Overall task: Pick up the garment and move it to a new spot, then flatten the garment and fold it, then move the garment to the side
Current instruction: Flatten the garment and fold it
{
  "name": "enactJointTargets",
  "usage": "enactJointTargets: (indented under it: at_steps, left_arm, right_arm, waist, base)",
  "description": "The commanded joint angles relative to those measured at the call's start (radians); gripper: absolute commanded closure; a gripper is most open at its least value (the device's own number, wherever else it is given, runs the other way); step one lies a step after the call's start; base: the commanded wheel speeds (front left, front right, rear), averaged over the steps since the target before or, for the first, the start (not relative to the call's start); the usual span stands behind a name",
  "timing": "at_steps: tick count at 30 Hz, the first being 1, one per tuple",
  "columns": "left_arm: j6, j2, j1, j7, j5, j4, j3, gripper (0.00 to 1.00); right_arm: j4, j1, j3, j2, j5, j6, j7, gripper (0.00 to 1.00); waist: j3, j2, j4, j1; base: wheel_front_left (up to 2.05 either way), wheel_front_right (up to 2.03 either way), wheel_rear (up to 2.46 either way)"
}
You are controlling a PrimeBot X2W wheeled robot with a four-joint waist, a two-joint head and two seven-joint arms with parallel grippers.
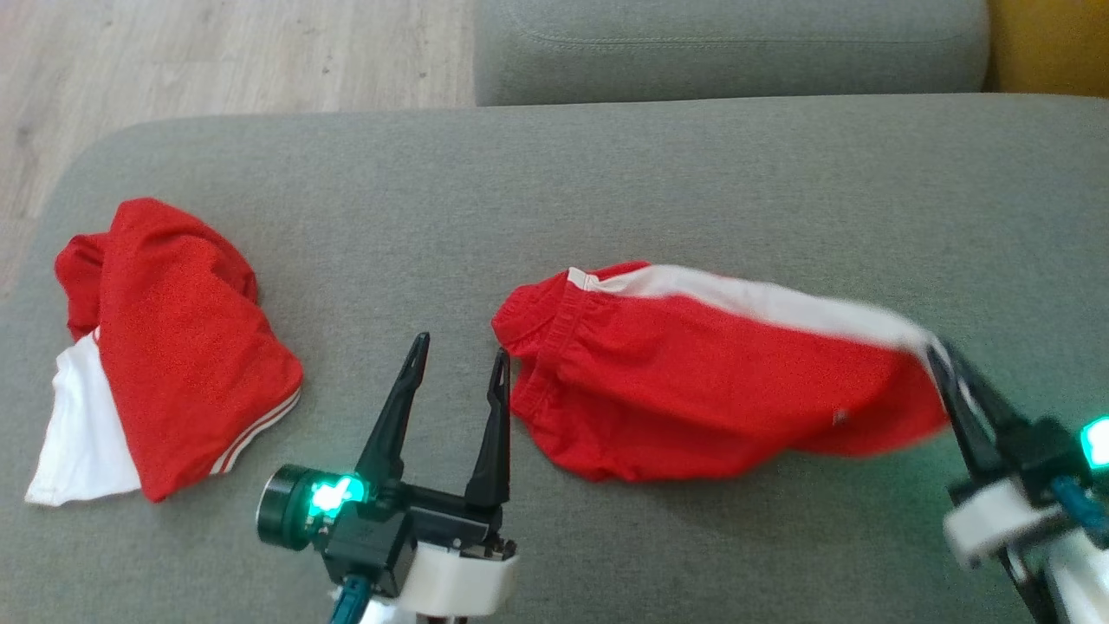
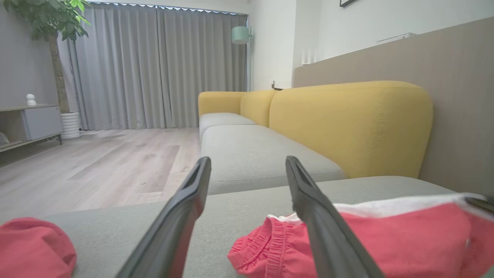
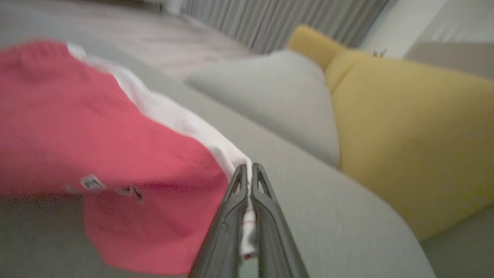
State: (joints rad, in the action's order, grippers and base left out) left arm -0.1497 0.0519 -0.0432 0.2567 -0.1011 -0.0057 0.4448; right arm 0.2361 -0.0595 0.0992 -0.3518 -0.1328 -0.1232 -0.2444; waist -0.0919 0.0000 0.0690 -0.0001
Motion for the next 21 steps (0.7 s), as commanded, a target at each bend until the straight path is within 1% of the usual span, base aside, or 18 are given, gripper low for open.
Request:
enactJointTargets:
  at_steps: [1,5,8,10,11,12,14,16,18,21]
  left_arm:
    - [0.004,-0.002,-0.038,0.005,-0.007,-0.036,-0.028,0.00]
    - [0.026,-0.002,-0.056,0.005,-0.046,-0.021,-0.011,0.00]
    - [0.052,-0.002,-0.093,0.005,-0.080,0.002,0.014,0.00]
    - [0.076,-0.002,-0.128,0.005,-0.121,0.050,0.045,0.00]
    - [0.088,-0.002,-0.149,0.005,-0.154,0.082,0.064,0.00]
    - [0.088,-0.002,-0.174,0.005,-0.192,0.119,0.079,0.00]
    - [0.087,-0.002,-0.250,0.005,-0.232,0.193,0.119,0.00]
    - [0.070,-0.002,-0.322,-0.012,-0.289,0.265,0.162,0.00]
    - [0.046,-0.002,-0.390,-0.044,-0.395,0.299,0.207,0.00]
    - [0.012,-0.002,-0.484,-0.140,-0.563,0.335,0.294,0.00]
  right_arm:
    - [-0.022,-0.032,0.011,-0.033,0.006,-0.008,0.004,1.00]
    - [0.120,0.013,0.032,-0.085,0.021,-0.008,0.053,1.00]
    - [0.183,-0.003,0.021,-0.121,0.007,-0.008,0.070,1.00]
    - [0.217,-0.021,0.003,-0.130,0.001,-0.008,0.075,1.00]
    - [0.230,-0.031,-0.012,-0.133,-0.008,-0.008,0.074,0.00]
    - [0.238,-0.044,-0.030,-0.133,-0.018,-0.008,0.066,0.00]
    - [0.241,-0.068,-0.066,-0.123,-0.044,-0.008,0.042,0.00]
    - [0.225,-0.094,-0.106,-0.101,-0.076,-0.008,0.017,0.00]
    - [0.196,-0.111,-0.143,-0.073,-0.120,-0.008,0.001,0.00]
    - [0.148,-0.122,-0.200,-0.022,-0.173,-0.008,-0.011,0.00]
  waist:
    - [0.001,0.0000,-0.006,0.0001]
    - [0.012,0.0000,-0.026,0.0001]
    - [-0.008,0.0000,-0.043,0.0001]
    - [-0.020,0.0000,-0.050,0.0001]
    - [-0.027,0.0000,-0.053,0.0001]
    - [-0.036,0.0000,-0.056,0.0001]
    - [-0.051,0.0000,-0.064,0.0001]
    - [-0.065,0.0000,-0.077,0.0001]
    - [-0.082,0.0000,-0.091,0.0001]
    - [-0.109,0.0000,-0.107,0.0001]
  base:
    - [0.00,0.00,0.00]
    - [0.00,0.00,0.00]
    - [0.00,0.00,0.00]
    - [0.00,0.00,0.00]
    - [0.00,0.00,0.00]
    - [0.00,0.00,0.00]
    - [0.00,0.00,0.00]
    - [0.00,0.00,0.00]
    - [0.00,0.00,0.00]
    - [0.00,0.00,0.00]
